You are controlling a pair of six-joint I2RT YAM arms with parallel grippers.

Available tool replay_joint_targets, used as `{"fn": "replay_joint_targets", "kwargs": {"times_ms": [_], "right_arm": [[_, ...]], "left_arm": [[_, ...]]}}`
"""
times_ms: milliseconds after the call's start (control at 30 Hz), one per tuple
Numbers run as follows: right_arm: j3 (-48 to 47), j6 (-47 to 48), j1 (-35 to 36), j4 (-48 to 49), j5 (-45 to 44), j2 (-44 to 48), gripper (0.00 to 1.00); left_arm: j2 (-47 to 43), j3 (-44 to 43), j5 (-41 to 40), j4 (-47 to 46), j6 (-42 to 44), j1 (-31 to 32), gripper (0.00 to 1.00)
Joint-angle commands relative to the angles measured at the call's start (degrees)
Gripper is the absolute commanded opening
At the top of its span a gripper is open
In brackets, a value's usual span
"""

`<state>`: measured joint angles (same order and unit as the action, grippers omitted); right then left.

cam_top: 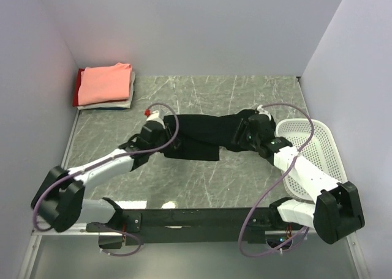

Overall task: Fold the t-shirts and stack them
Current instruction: Flatten the tshirt out

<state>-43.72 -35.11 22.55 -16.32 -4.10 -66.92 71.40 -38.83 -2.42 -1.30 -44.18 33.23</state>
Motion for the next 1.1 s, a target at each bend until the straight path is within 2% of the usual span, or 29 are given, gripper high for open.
{"fn": "replay_joint_targets", "kwargs": {"times_ms": [0, 133, 167, 233, 467, 600, 1067], "right_arm": [[2.0, 0.0, -1.5, 2.9, -0.2, 2.2, 0.68], [2.8, 0.7, -2.4, 3.0, 0.0, 3.1, 0.68], [2.8, 0.7, -2.6, 3.0, 0.1, 3.1, 0.68], [2.7, 1.1, -2.8, 3.1, 0.3, 2.9, 0.69], [3.5, 1.5, -3.0, 3.0, 0.1, 3.4, 0.69], [4.3, 1.7, -3.4, 3.0, -0.1, 4.2, 0.70], [5.4, 1.4, -3.6, 3.7, 0.3, 4.3, 0.70]], "left_arm": [[4.4, -3.6, -7.9, 0.1, 2.5, 4.5, 0.36], [9.7, -6.8, -11.7, 2.8, 4.4, 8.3, 0.43], [11.6, -7.9, -13.0, 3.1, 4.7, 9.8, 0.47], [14.3, -9.0, -13.6, 3.6, 4.9, 10.7, 0.48], [19.6, -12.8, -20.0, 8.0, 5.4, 13.9, 0.48], [19.7, -14.3, -24.4, 10.8, 5.6, 15.5, 0.49], [23.5, -16.4, -28.8, 13.3, 5.1, 17.7, 0.47]]}}
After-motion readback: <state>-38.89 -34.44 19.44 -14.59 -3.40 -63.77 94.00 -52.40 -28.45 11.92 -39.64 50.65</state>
